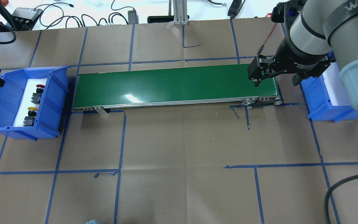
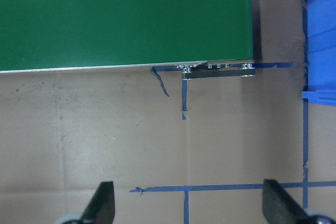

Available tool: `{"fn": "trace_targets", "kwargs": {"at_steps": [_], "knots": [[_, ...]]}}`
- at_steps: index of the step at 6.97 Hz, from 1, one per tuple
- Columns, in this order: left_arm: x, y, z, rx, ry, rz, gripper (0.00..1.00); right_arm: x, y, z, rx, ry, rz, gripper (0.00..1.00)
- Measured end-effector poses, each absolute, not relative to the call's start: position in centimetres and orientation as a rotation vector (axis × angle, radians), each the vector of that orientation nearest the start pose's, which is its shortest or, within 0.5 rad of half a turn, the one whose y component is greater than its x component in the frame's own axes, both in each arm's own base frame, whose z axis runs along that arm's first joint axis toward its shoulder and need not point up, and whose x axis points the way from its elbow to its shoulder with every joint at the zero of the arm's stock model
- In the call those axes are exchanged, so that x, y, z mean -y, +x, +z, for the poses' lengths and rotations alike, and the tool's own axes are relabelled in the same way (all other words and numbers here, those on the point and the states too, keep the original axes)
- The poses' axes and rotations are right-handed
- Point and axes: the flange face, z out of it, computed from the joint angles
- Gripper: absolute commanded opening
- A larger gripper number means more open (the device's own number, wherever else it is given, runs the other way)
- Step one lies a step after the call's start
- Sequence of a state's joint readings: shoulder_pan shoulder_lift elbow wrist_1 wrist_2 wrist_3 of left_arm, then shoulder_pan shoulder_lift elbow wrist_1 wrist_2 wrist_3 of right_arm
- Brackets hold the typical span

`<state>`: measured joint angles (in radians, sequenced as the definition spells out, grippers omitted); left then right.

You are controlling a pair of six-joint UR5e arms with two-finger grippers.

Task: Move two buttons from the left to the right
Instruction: 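Lower the left gripper into the bin and grasp the yellow button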

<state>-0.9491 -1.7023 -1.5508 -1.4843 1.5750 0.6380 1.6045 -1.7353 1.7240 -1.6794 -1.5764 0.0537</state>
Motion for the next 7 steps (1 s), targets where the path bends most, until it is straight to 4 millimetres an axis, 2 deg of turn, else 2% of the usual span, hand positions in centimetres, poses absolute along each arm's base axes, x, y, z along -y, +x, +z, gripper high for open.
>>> {"fn": "trace_targets", "kwargs": {"at_steps": [2,7], "knots": [[51.9,22.5,41.8,-3.154,0.023,0.032,0.99,42.8,14.7,50.0,-3.136,0.032,-0.189,1.00],[51.9,22.5,30.2,-3.140,0.021,-0.035,0.99,42.8,14.7,50.0,-3.137,0.032,-0.189,1.00]]}}
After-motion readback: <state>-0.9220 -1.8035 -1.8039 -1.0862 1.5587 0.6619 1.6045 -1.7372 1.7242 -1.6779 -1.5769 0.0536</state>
